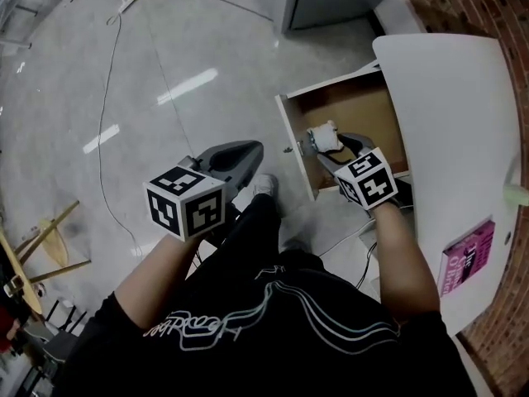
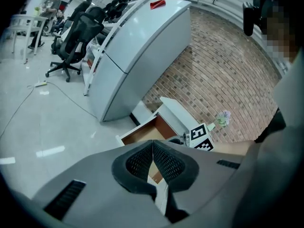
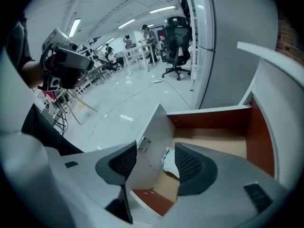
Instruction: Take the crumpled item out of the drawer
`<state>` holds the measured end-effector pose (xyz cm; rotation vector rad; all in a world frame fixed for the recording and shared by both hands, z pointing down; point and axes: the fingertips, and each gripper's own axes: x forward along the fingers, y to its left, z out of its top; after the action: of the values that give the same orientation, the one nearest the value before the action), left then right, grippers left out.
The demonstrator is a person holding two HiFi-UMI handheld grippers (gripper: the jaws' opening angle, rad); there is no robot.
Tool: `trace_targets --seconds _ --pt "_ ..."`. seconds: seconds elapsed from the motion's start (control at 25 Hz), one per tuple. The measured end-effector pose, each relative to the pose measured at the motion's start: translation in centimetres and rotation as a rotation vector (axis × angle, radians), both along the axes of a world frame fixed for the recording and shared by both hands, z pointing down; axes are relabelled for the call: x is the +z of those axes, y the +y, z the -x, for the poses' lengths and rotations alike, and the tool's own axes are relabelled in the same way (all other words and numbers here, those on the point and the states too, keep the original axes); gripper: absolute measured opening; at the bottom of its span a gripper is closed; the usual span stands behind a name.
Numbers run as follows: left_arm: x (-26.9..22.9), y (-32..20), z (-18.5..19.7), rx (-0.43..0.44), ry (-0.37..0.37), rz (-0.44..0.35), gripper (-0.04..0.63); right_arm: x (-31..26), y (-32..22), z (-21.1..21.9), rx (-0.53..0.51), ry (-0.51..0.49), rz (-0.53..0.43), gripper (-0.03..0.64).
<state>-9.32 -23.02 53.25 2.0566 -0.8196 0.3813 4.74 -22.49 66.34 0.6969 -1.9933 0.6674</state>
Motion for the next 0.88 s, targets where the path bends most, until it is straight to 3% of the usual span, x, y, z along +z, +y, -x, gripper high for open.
trace_targets --seconds 0.24,0.68,0.88 --pt "4.8 -1.5 1.3 0.013 -0.027 0.027 0.021 7.4 -1.0 -1.5 0.003 0.119 0.095 0.239" --pt "10.2 -2.1 1.5 0.029 -0.041 0.09 0.021 15.6 -2.1 -4.3 0.04 0.206 0.242 0.239" --pt "11.7 -2.2 1.5 0.025 -0.04 0.109 0.021 17.4 -2.1 -4.6 0.048 0.236 0.259 0.238"
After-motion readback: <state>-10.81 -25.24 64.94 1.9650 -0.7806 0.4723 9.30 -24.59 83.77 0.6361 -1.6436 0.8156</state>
